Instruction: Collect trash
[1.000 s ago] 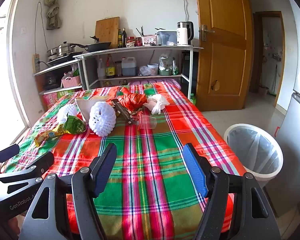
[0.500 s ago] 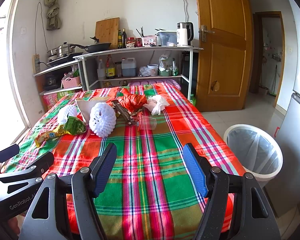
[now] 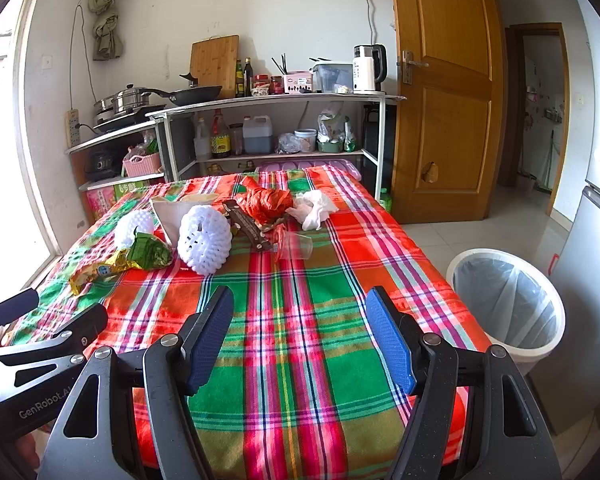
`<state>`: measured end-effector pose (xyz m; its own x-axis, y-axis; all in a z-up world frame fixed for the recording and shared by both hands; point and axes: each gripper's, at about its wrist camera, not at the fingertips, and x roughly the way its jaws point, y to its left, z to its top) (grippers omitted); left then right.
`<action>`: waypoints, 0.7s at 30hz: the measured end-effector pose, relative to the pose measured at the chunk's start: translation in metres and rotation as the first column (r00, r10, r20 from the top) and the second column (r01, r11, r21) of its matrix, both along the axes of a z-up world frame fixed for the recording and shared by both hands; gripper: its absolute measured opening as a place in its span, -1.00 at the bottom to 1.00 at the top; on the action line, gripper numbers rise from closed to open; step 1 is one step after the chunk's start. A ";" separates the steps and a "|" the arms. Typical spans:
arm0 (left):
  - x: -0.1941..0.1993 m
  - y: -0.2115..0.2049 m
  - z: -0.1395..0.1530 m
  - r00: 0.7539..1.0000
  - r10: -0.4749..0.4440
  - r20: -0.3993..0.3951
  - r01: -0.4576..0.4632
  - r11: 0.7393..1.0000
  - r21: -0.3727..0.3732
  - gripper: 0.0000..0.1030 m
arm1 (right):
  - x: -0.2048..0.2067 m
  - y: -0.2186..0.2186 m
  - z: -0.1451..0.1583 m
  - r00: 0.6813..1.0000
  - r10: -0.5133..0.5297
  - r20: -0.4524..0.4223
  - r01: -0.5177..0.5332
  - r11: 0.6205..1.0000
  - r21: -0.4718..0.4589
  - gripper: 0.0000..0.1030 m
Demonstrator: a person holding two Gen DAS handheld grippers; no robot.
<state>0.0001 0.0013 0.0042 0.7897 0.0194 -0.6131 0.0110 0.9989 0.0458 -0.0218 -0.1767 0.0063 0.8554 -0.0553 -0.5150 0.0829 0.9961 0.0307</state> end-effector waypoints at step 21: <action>0.007 0.017 -0.002 0.998 -0.050 -0.026 0.048 0.995 -0.086 0.79 | 0.013 -0.002 -0.003 0.998 0.062 -0.004 -0.062 0.997 0.039 0.34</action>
<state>0.0076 0.0182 0.0021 0.7707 -0.0726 -0.6331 0.0603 0.9973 -0.0410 -0.0090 -0.1791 0.0036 0.8540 0.0175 -0.5199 0.0216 0.9974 0.0690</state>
